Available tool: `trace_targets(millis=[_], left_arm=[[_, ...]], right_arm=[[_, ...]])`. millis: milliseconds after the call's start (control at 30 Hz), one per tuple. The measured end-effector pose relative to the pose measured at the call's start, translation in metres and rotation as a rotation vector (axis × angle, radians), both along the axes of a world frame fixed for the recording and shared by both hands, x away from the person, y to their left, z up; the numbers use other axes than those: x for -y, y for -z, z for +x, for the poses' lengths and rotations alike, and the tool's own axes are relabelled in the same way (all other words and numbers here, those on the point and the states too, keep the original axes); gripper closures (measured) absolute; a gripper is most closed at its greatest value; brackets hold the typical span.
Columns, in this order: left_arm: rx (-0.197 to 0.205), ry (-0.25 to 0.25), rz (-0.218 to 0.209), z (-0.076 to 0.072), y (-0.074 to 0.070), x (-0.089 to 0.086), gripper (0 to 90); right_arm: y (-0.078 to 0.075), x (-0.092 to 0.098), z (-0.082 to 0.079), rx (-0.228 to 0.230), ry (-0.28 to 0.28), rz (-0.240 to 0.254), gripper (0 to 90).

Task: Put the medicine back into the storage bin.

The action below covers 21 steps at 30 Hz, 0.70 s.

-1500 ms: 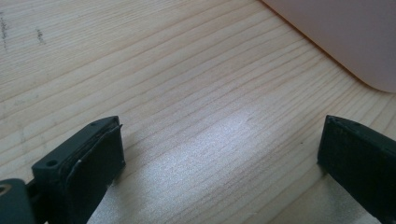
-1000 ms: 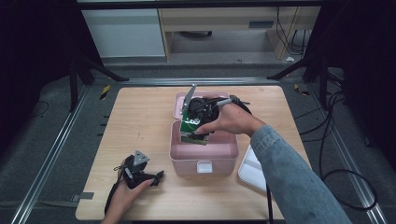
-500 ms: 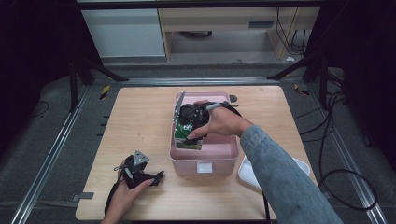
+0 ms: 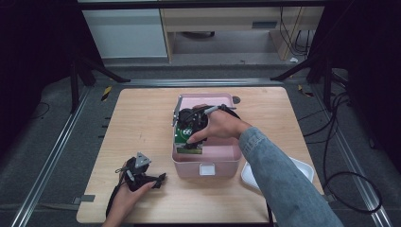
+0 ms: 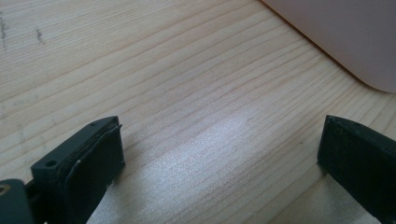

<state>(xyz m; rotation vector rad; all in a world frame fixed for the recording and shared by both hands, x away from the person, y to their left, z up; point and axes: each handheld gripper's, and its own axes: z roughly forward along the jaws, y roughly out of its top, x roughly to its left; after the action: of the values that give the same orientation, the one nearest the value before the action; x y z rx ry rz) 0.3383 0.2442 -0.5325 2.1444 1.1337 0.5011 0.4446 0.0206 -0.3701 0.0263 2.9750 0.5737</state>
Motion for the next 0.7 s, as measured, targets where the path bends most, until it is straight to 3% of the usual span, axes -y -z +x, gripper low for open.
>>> trace_targets(millis=[700], left_arm=[[-0.007, 0.004, -0.004, 0.0, 0.0, 0.0, 0.0]], right_arm=[[0.017, -0.012, 0.0, -0.014, -0.022, -0.044, 16.6]])
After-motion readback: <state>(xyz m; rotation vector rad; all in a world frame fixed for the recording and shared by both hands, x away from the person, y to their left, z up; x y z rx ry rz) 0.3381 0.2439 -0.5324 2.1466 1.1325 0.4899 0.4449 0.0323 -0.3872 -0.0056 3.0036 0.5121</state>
